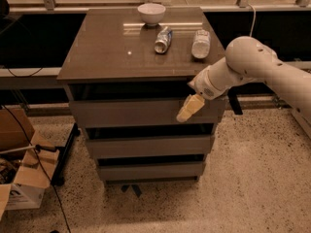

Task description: Open top drawer

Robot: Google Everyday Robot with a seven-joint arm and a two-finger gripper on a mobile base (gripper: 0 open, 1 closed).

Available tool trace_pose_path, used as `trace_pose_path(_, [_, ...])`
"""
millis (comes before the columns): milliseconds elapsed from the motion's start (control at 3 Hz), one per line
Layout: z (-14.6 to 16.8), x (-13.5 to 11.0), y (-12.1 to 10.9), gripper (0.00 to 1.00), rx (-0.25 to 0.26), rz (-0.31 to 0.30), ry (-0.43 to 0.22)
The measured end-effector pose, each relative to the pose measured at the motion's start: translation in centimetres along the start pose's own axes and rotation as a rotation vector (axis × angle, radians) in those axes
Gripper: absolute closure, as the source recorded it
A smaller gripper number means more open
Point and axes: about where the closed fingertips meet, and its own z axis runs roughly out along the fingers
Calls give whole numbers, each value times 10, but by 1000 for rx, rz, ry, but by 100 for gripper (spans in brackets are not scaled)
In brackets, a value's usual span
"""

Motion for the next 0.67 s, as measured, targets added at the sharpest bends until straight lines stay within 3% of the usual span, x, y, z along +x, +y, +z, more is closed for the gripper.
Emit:
trace_pose_path(333, [0, 0, 0, 8, 0, 0, 0])
trace_pose_path(667, [4, 1, 0, 34, 1, 1, -2])
